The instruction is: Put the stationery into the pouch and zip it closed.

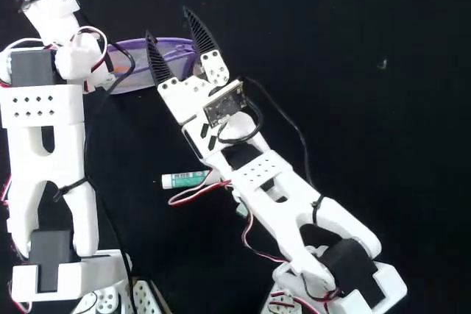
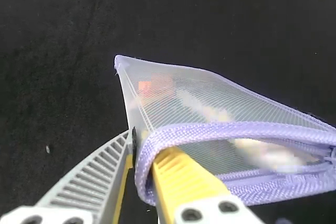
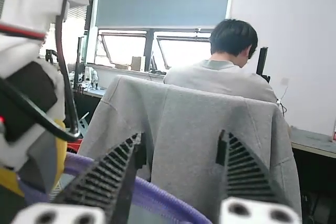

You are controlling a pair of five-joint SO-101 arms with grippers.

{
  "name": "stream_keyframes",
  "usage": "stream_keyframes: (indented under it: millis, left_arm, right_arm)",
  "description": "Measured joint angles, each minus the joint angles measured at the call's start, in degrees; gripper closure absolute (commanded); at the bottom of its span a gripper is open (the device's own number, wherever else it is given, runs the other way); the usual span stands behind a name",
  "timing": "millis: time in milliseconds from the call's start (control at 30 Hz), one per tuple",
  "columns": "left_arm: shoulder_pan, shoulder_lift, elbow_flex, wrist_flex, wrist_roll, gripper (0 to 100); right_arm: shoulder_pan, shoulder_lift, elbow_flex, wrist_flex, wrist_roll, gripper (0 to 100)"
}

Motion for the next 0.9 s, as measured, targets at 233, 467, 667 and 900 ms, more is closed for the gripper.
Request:
stream_keyframes:
  millis: [233, 467, 667, 900]
  left_arm:
    - [0.0, 0.0, 0.0, 0.0, 0.0, 97]
    - [-1.8, 0.0, 0.0, -0.4, 0.0, 97]
    - [-2.3, 0.0, 0.0, -0.4, 0.0, 97]
    - [-2.3, 0.0, 0.0, -0.4, 0.0, 97]
  right_arm:
    - [0.0, -1.1, 0.6, 0.4, 0.0, 80.1]
    - [1.9, -18.6, -3.1, 27.8, 0.1, 80.2]
    - [3.6, -30.8, -18.3, 67.3, 0.6, 80.2]
    - [0.2, -32.4, -24.9, 98.1, 12.8, 80.4]
